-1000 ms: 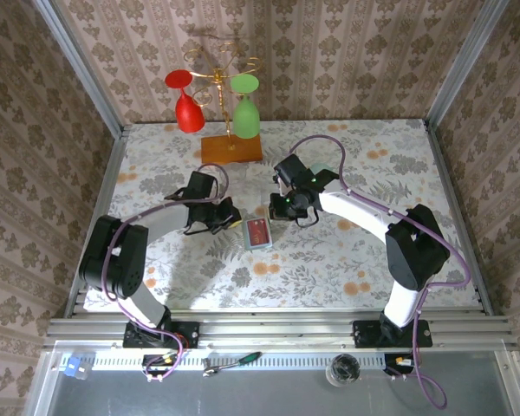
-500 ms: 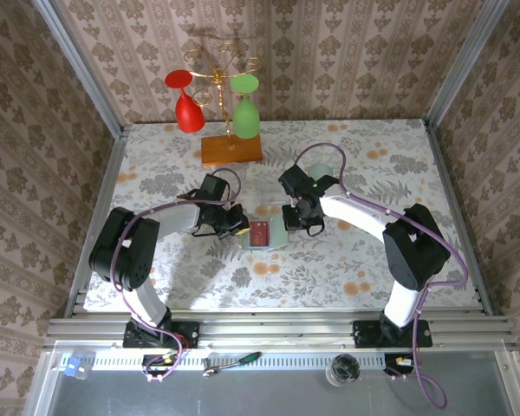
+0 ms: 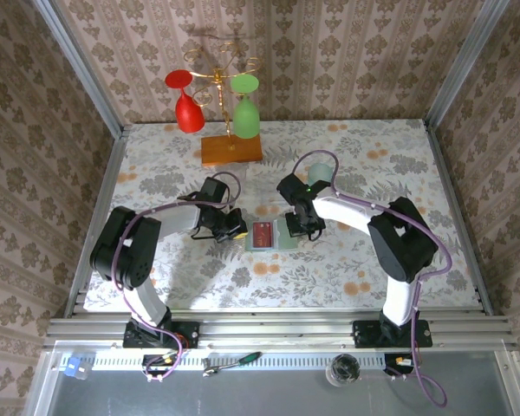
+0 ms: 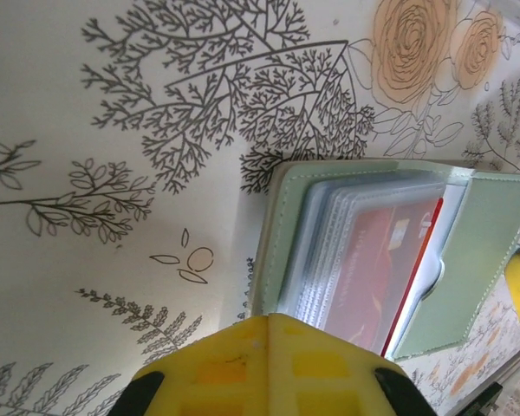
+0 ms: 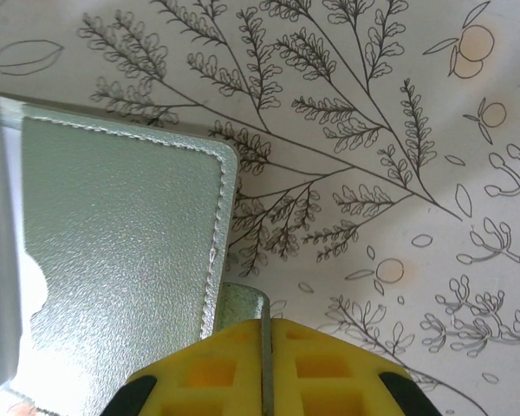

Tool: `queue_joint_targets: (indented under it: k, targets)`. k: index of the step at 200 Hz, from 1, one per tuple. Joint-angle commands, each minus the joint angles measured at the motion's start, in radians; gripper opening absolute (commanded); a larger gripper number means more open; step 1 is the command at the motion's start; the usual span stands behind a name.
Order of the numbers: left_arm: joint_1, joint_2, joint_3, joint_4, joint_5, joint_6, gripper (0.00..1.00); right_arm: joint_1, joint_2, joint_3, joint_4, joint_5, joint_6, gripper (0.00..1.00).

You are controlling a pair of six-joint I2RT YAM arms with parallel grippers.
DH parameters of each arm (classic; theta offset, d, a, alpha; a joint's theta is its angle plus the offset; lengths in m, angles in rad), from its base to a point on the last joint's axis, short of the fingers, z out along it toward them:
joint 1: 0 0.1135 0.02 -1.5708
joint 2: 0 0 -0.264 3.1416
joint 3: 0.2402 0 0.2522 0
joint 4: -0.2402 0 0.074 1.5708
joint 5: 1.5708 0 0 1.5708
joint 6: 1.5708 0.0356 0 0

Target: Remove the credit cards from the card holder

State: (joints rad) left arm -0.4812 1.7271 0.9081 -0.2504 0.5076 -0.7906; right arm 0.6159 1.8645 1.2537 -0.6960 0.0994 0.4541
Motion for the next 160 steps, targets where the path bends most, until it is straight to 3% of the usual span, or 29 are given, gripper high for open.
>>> queue_joint_targets:
  k: [1,105,160]
  targets:
    - [-0.003,0.034,-0.016,-0.015,-0.006,0.024,0.0,0.001,0.037,-0.02,0.019,0.051,-0.015,0.0]
    - [-0.003,0.062,-0.023,-0.022,-0.011,0.025,0.0,0.015,0.054,-0.06,0.035,0.098,-0.002,0.01]
    - [-0.003,0.064,-0.022,-0.021,-0.007,0.027,0.0,0.015,0.008,-0.049,-0.007,0.116,-0.002,0.21]
